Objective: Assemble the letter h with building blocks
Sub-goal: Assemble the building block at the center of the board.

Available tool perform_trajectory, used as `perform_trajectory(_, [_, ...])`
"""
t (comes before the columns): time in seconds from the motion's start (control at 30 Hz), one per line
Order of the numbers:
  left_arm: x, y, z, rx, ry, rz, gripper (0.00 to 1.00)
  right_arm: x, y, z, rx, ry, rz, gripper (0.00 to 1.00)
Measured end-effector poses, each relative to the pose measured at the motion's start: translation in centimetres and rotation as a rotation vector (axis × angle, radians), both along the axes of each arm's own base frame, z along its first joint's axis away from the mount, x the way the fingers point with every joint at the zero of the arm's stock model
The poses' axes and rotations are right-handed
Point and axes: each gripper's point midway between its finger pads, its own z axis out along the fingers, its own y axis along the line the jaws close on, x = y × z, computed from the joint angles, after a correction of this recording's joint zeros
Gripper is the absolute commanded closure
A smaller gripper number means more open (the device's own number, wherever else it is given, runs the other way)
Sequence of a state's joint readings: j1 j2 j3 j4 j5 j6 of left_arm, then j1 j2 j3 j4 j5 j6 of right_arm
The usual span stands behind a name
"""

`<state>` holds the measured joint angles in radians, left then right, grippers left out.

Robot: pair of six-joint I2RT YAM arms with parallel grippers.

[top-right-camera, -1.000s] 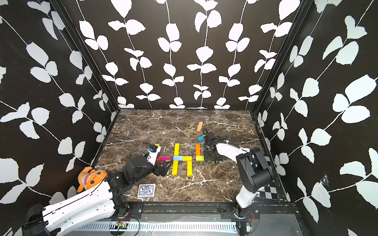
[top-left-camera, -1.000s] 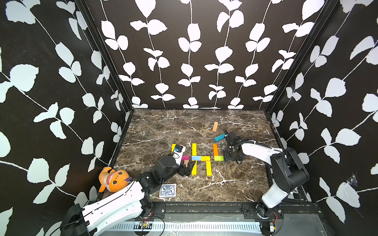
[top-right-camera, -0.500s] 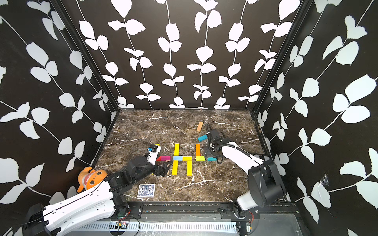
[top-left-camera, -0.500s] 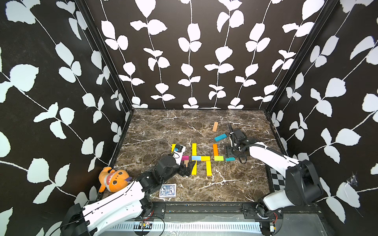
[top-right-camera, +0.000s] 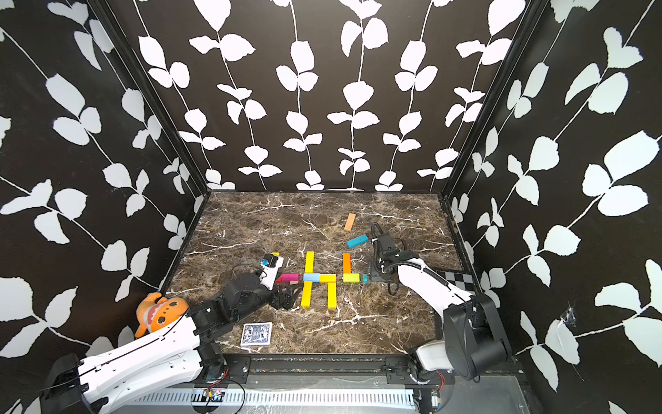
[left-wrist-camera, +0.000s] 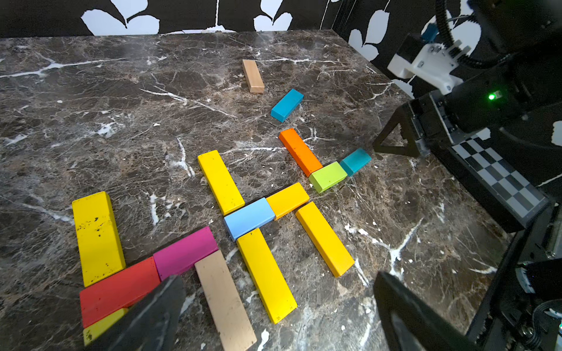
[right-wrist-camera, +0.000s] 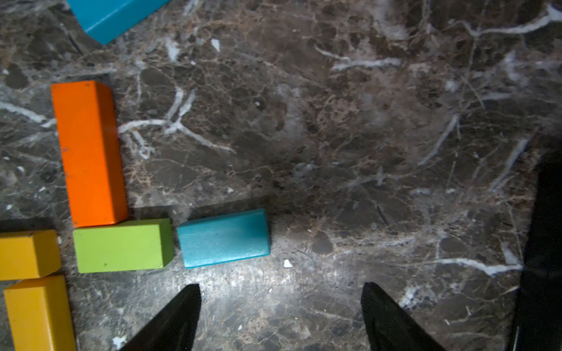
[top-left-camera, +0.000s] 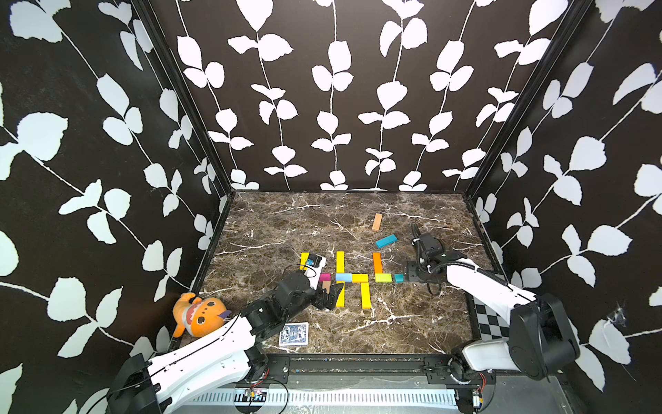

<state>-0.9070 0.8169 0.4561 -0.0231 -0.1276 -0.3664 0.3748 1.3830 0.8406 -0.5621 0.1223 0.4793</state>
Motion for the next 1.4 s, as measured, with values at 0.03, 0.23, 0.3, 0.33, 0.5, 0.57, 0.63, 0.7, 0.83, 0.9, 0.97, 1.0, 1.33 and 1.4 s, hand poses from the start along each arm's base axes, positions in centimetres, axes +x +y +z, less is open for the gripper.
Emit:
perform_trajectory(0.03, [0.0, 0.0, 0.0, -0.001, 0.0, 0.0, 0.01, 0.0, -0.3, -0.1, -0.001, 0.001, -0.011, 0.17])
perform_trajectory(0.23, [0.0, -0.2, 0.1, -0.005, 0.001, -0.008, 0.01, 0.1, -1.8, -0.8, -0.037, 0.019, -0.062, 0.17])
perform_trajectory(0.3, [-0.1, -0.3, 0.0, -0.004, 0.003, -0.011, 0.01, 0.1, -2.1, -1.3, -0.055, 0.034, -0.068, 0.18])
perform_trajectory(0.33, [-0.1, -0.3, 0.0, -0.005, 0.003, -0.012, 0.01, 0.1, -2.2, -1.6, -0.063, 0.041, -0.069, 0.17])
perform_trajectory(0.5, [-0.1, -0.3, 0.1, -0.008, 0.002, -0.014, 0.01, -0.2, -3.1, -3.1, -0.114, 0.088, -0.083, 0.17])
perform_trajectory(0.57, [-0.1, -0.3, 0.2, -0.009, 0.001, -0.014, 0.01, -0.2, -3.4, -3.6, -0.131, 0.103, -0.089, 0.18])
perform_trajectory(0.63, [-0.1, -0.3, 0.2, -0.011, -0.001, -0.014, 0.01, -0.2, -3.7, -3.9, -0.145, 0.114, -0.095, 0.18])
perform_trajectory(0.7, [-0.1, -0.3, 0.3, -0.012, -0.001, -0.014, 0.01, -0.1, -3.9, -4.1, -0.152, 0.119, -0.101, 0.18])
perform_trajectory(0.83, [-0.1, -0.3, 0.3, -0.012, -0.001, -0.014, 0.01, 0.2, -4.0, -4.0, -0.154, 0.113, -0.108, 0.18])
perform_trajectory(0.9, [-0.1, -0.3, 0.3, -0.012, -0.001, -0.014, 0.01, 0.4, -4.0, -4.0, -0.154, 0.111, -0.108, 0.18])
perform_trajectory(0.97, [-0.1, -0.3, 0.3, -0.012, -0.001, -0.014, 0.01, 0.7, -4.0, -4.1, -0.152, 0.111, -0.106, 0.19])
perform_trajectory(1.0, [-0.1, -0.3, 0.3, -0.012, -0.001, -0.014, 0.01, 0.7, -3.9, -4.1, -0.15, 0.111, -0.104, 0.2])
perform_trajectory(1.33, [-0.1, -0.3, 0.3, -0.012, -0.002, -0.014, 0.01, 1.0, -3.1, -4.4, -0.112, 0.111, -0.071, 0.22])
perform_trajectory(1.4, [-0.1, -0.3, 0.2, -0.012, -0.002, -0.013, 0.01, 1.0, -2.8, -4.4, -0.101, 0.113, -0.065, 0.23])
